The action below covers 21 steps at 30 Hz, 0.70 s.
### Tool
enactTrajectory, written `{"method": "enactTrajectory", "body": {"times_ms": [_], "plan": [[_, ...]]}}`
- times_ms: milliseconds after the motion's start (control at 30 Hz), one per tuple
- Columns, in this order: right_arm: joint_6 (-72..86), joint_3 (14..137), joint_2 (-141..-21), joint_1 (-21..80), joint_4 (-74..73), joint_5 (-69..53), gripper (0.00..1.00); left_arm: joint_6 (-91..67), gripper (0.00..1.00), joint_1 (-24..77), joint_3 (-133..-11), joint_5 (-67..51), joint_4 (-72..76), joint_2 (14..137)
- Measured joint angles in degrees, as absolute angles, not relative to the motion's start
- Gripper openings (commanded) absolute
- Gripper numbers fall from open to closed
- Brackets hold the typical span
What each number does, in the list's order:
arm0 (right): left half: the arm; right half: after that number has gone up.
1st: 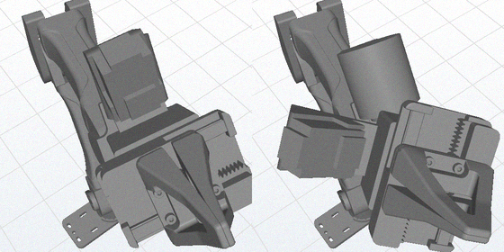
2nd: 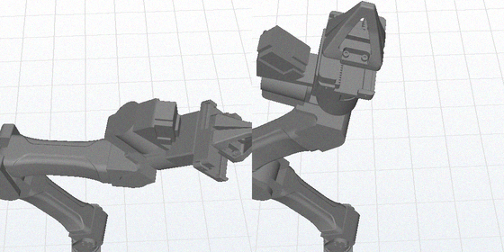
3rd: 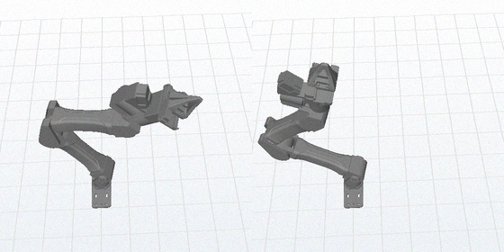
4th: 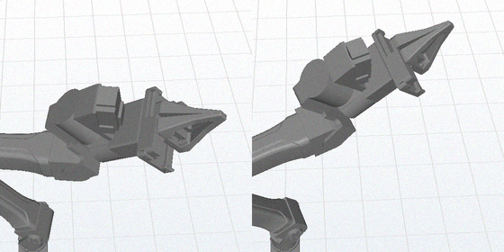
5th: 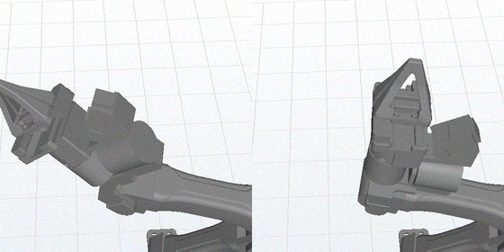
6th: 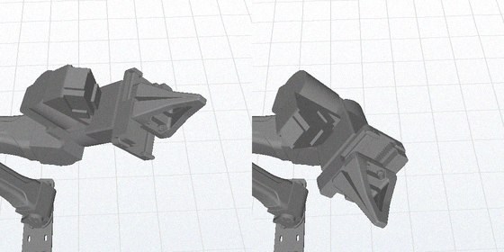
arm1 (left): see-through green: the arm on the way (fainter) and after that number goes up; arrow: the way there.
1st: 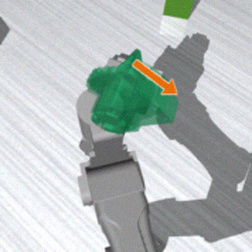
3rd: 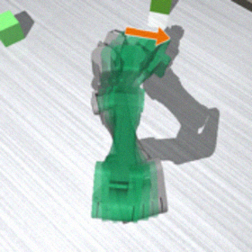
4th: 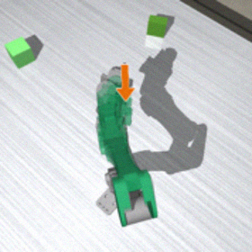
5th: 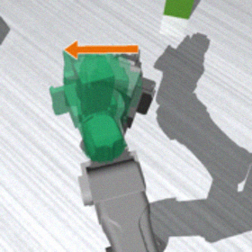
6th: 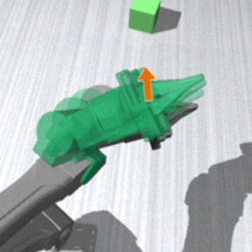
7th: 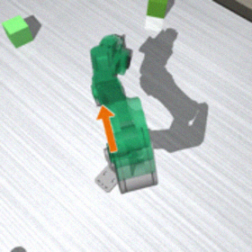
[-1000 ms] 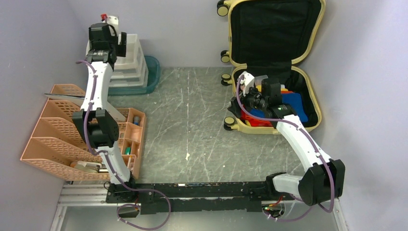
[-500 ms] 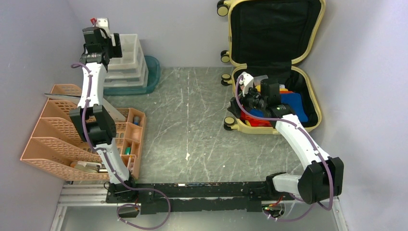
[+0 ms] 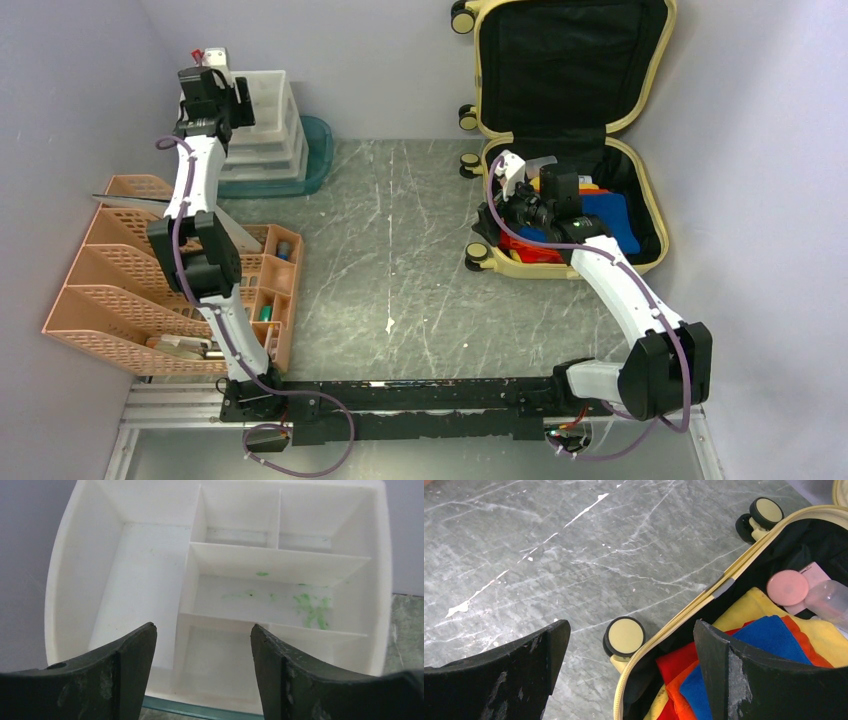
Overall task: Open, take out, and arrange the luggage
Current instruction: Pick up the storage box from the bin.
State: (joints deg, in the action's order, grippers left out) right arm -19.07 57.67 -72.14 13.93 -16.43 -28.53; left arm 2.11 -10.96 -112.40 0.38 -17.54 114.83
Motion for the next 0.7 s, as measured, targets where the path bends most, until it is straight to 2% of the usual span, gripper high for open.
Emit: {"method": "enactTrajectory", "body": {"times_ms": [200,367,467,700], "plan": [[-19.1,57.6,-72.2,13.9,-16.4,-28.4,1.00,2.1,0.64,-11.0,-112.4,2.0,-17.0,116.6],[-19.2,57.6,-72.4,13.9,-16.4,-28.4,1.00,2.2,0.48,-11.1,-112.1,2.8,-16.8,117.1],[-19.3,57.6,-72.6,13.9,-16.4,-28.1,1.00,2.3,0.42,-11.1,-112.1,3.1,-16.3,117.4],[-19.4,57.6,-72.9,13.9,-16.4,-27.4,1.00,2.3,0.36,-11.1,-112.1,4.2,-14.9,119.0]]}}
